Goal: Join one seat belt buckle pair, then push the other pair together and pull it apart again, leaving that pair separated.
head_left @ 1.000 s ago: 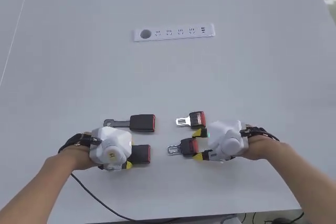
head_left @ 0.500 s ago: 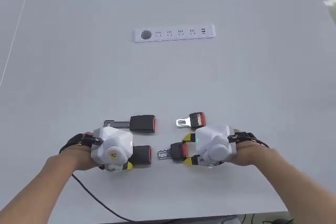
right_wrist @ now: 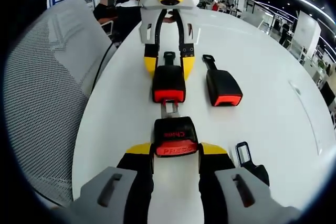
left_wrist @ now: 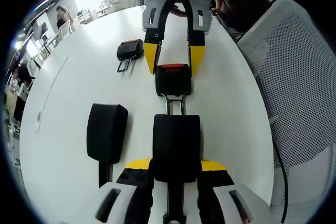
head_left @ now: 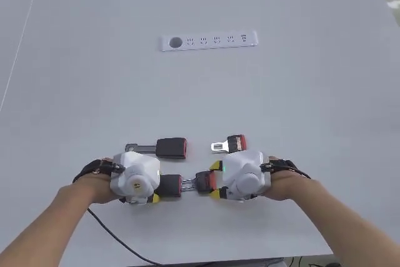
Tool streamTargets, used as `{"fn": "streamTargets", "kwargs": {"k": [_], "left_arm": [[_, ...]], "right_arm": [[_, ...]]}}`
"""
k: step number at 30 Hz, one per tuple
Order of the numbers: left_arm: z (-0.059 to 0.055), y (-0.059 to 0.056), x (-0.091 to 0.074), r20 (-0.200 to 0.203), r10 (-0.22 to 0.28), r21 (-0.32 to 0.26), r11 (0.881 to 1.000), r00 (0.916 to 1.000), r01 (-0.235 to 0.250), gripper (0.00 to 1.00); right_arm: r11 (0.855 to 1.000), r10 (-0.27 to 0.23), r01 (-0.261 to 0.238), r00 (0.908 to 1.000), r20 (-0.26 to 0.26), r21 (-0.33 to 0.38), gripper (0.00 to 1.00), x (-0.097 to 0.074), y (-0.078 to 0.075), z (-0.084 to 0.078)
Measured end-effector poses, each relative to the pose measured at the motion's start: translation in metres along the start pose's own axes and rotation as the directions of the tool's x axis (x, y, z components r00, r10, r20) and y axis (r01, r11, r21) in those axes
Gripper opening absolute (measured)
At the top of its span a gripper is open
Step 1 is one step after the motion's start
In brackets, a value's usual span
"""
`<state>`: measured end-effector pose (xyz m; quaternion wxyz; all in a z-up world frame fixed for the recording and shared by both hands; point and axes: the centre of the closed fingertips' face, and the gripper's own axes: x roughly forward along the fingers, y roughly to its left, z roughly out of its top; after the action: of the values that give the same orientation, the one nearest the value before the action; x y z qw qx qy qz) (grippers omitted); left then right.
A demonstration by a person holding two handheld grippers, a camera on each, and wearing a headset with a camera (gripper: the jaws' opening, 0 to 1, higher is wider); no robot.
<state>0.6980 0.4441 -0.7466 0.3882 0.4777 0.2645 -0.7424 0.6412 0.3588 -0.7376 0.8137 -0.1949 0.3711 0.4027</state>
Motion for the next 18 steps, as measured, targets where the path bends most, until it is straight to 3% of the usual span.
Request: {"fn": "streamTargets", "kwargs": {"k": [7, 18], "left_arm": [[0.0002, -0.0001, 0.0007, -0.005, 0.004, -0.006, 1.000, 1.0000, -0.004, 0.32], [0.0000, -0.0001, 0.0013, -0.004, 0.004, -0.017, 1.000, 1.0000, -0.004, 0.31]], "right_arm": [[1.000, -0.002, 0.002, 0.9999, 0.015, 0.014, 0.31, 0.0070, 0.0027, 0.0095], [1.000, -0.023, 0.023, 0.9997, -0.001, 0.019, 0.29, 0.0078, 0.0027, 0.0071]]}}
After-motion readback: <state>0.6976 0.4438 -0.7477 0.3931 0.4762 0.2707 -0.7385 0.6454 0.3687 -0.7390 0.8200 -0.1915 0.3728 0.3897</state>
